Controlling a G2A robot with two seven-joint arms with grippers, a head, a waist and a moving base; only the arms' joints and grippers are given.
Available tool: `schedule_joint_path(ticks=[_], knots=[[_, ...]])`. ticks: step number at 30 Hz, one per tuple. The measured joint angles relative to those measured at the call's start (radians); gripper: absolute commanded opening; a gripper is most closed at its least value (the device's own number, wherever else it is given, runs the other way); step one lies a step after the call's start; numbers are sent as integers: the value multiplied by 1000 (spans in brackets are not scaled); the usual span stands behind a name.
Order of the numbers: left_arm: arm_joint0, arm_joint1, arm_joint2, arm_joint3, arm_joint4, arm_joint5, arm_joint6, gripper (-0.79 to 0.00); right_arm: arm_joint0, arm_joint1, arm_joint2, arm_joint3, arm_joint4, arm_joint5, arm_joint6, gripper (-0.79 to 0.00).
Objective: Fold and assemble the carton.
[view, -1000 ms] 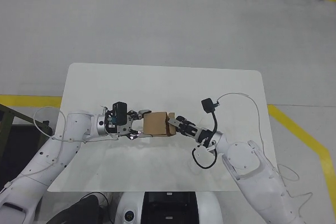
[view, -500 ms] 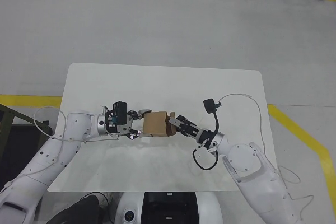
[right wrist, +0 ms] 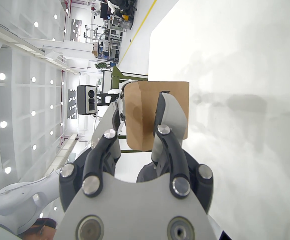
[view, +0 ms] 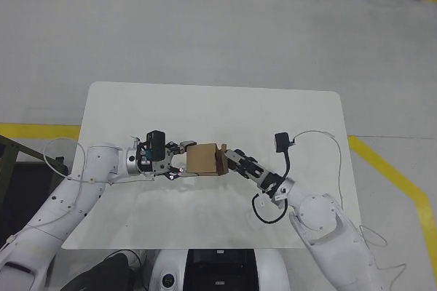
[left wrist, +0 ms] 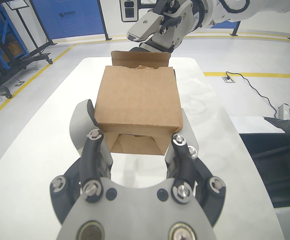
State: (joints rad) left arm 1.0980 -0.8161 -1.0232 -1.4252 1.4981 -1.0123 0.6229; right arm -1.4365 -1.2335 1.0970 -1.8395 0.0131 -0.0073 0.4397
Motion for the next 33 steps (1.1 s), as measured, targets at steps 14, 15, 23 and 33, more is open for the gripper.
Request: schedule_joint_path(ticks=[14,15,23,33], knots=[[-4,-1,-1,0,4,0,0,-422,-8,7,-3,-13,-53,29,48,-634],[-4,-2,0,0,4,0,0,-425,-6,7,-5,-13,-61,32,51,-650],[-4,-1,1,-3,4,0,2,-425,9,8,-9,-9,-97,49,50,-680],[-1,-1,2,-6,6,0,3,-425,31,4,-35,-4,-104,51,64,-730]])
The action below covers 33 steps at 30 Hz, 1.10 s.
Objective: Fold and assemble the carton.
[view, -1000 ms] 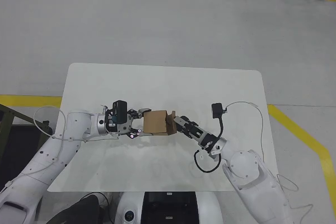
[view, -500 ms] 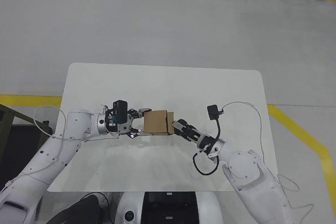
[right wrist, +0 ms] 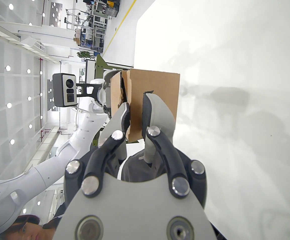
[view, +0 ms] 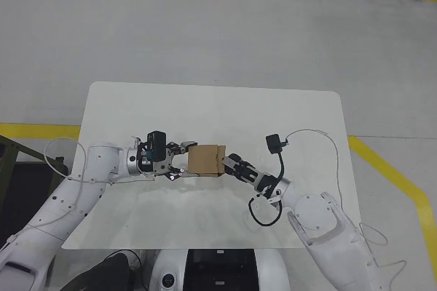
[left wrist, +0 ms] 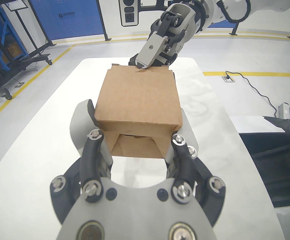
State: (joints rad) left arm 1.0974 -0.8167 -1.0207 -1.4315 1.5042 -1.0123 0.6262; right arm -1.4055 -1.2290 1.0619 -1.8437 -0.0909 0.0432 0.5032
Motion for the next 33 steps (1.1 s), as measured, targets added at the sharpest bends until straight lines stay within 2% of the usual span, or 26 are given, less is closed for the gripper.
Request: schedule_joint_path(ticks=[5,14,33], knots=[[-1,0,0,0,0,0,-2,-425,17,-5,-24,14,5,-5,-6,-745],[0,1,1,8,-2,0,-2,-425,15,-7,-25,6,8,-18,-30,-720],[-3,0,6,7,-3,0,-5,-425,-5,-7,-30,-10,19,-41,-30,-754]])
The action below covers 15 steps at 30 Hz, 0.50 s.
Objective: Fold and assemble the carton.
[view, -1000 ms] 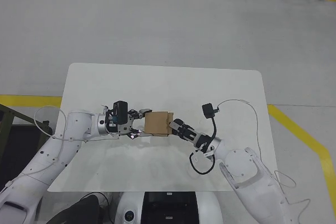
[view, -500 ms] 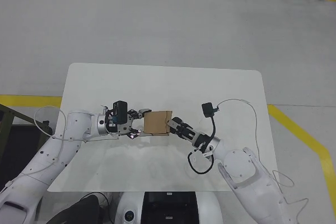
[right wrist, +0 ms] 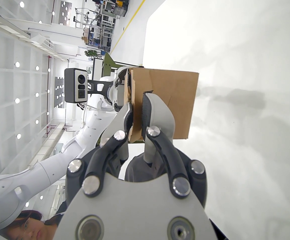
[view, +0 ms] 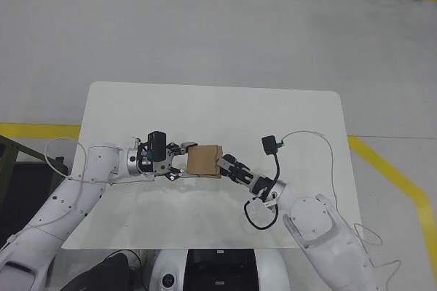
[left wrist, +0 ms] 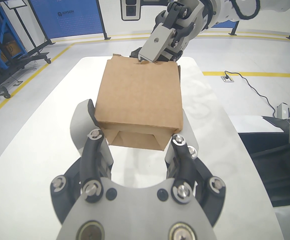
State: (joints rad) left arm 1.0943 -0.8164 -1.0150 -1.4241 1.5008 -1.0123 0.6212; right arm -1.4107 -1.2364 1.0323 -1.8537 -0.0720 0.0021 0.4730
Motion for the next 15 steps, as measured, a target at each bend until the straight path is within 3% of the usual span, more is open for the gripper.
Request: schedule_joint_path(ticks=[4,6,8,10,11,15], knots=[[-1,0,1,1,-1,0,-1,-425,5,-1,-5,4,1,-6,0,-702],[-2,-1,2,2,-3,0,-3,-425,6,-1,-4,4,0,-9,-2,-560],[-2,-1,2,1,-3,0,-3,-425,6,-1,-2,4,-1,-13,-5,-496],[-2,-1,4,0,-2,0,-2,-425,8,-1,-1,4,-2,-15,-9,-302],[-2,-1,4,0,-2,0,-1,-425,9,-1,1,4,-3,-16,-11,-246],[-3,0,6,1,-1,0,-3,-425,8,0,16,-3,-12,-14,-20,-259]])
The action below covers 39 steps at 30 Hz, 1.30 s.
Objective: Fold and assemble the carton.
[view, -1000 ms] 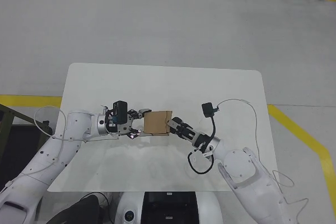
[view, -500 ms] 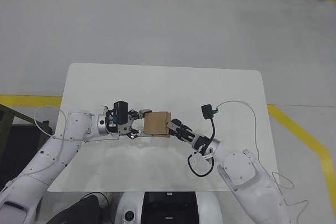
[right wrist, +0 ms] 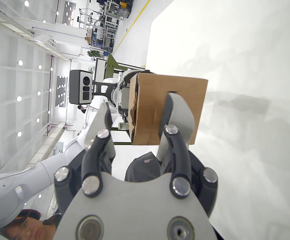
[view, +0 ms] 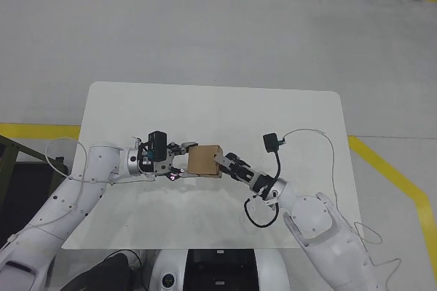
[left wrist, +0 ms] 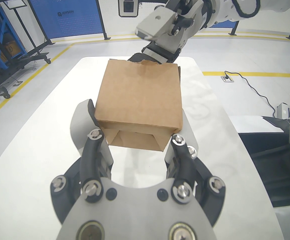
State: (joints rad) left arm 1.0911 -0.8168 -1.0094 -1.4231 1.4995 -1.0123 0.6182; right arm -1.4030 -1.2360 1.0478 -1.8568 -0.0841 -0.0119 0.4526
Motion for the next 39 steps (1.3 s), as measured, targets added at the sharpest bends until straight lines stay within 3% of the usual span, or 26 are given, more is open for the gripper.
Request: schedule_joint_path(ticks=[7,10,21,26,27,31,35,39], knots=[[0,1,2,0,-1,0,-1,-428,-12,5,39,-25,-17,-10,-22,-203],[1,0,2,3,2,1,-2,-428,-14,7,53,-30,-25,-35,-40,0],[1,-14,63,58,162,107,35,-425,-3,6,89,41,-92,-260,-149,0],[-18,-25,93,89,182,117,46,-409,-5,7,89,54,-110,-307,-148,0],[-23,-28,102,94,192,122,42,-394,-6,7,90,56,-113,-314,-145,0],[-40,-39,130,120,206,122,26,-157,-8,8,92,64,-124,-326,-139,0],[-58,-49,146,145,196,113,14,-12,-14,9,94,67,-127,-332,-138,0],[-71,-57,158,164,195,115,6,0,-20,10,98,68,-127,-340,-137,0]])
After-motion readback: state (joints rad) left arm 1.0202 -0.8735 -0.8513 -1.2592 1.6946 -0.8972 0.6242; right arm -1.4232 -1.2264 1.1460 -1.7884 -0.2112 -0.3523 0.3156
